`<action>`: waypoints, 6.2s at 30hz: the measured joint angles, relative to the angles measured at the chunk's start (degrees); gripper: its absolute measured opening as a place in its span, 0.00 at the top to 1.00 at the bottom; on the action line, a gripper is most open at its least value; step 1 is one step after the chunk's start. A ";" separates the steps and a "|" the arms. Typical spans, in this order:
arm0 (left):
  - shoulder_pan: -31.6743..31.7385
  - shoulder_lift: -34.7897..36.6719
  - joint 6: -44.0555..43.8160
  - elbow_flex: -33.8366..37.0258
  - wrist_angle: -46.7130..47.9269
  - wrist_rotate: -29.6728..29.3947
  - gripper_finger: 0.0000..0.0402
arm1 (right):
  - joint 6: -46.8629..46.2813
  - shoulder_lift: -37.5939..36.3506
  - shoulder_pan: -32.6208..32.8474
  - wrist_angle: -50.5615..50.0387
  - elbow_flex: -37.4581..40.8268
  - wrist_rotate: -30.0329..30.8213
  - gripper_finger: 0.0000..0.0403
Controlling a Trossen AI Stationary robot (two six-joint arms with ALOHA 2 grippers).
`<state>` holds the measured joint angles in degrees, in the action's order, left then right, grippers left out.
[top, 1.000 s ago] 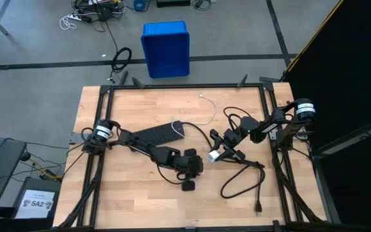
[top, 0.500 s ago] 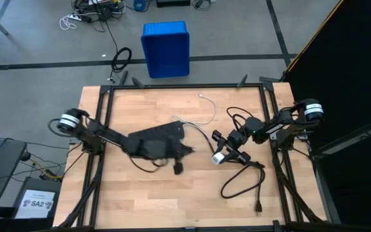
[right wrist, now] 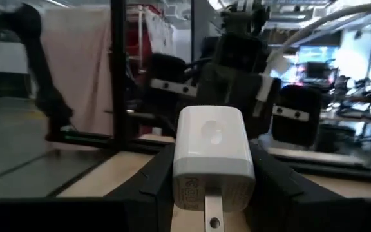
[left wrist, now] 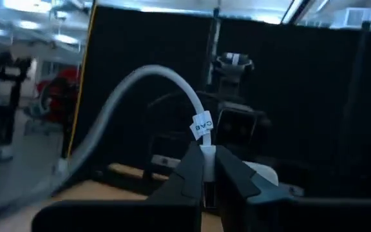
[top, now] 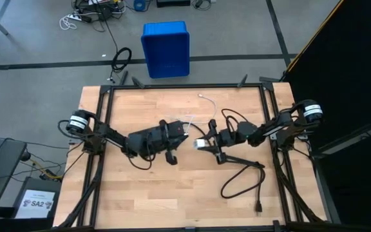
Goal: Insert USB
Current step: Insert the white charger cable into the white charger adapter
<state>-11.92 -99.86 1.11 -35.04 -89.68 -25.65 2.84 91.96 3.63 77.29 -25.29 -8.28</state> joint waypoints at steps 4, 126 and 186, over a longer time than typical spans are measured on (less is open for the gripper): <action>0.21 -0.38 4.72 -3.21 -0.15 4.38 1.00 | 1.33 3.76 0.92 0.39 -3.95 0.75 0.71; 1.93 4.66 -8.12 14.35 -0.56 -0.29 1.00 | -14.74 2.14 -4.13 -3.10 4.60 -1.44 0.71; 4.43 3.81 -4.05 -4.64 23.77 6.39 1.00 | -9.25 3.43 4.36 -25.33 -11.20 20.92 0.55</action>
<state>-7.49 -96.05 -2.94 -39.67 -65.90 -19.27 -6.42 95.38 7.98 51.96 -36.49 12.65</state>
